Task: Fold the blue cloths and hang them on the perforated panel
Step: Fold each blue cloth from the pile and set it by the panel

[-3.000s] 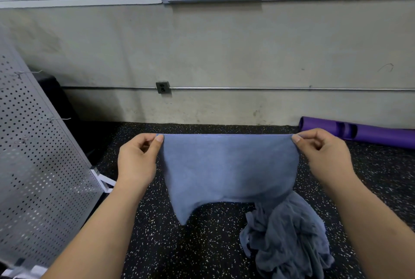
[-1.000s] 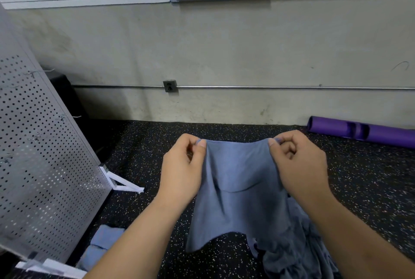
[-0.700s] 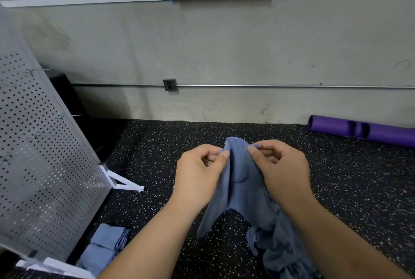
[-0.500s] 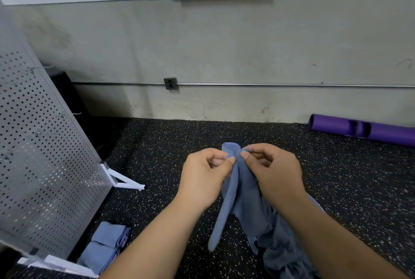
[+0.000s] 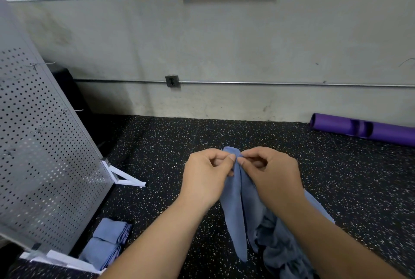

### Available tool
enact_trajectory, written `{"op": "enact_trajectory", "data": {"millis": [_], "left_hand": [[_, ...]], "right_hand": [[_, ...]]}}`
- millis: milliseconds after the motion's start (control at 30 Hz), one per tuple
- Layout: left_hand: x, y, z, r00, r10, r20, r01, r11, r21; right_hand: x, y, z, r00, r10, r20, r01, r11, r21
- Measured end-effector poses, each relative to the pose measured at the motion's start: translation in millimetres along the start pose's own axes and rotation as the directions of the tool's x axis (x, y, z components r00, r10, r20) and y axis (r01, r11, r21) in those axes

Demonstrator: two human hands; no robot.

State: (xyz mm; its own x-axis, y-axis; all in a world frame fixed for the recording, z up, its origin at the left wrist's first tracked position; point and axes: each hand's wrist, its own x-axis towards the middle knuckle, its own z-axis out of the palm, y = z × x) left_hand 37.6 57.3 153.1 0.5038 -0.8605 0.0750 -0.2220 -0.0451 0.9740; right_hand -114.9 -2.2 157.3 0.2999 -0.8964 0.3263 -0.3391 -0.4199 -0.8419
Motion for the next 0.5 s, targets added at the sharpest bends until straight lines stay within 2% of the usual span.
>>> {"op": "enact_trajectory", "data": {"millis": [233,500], "left_hand": [[-3.3,3.4,0.8,0.999,-0.033,0.032,0.035,0.998,-0.057],[-6.6,8.7,0.5,0.997,-0.074,0.024,0.078,0.977,-0.197]], "right_hand": [[-5.9,-2.2,4.1,1.0,0.017,-0.01,-0.016,0.997,0.071],[-7.4,-3.6,3.7,0.999,-0.037,-0.032,0.038,0.999,0.028]]}}
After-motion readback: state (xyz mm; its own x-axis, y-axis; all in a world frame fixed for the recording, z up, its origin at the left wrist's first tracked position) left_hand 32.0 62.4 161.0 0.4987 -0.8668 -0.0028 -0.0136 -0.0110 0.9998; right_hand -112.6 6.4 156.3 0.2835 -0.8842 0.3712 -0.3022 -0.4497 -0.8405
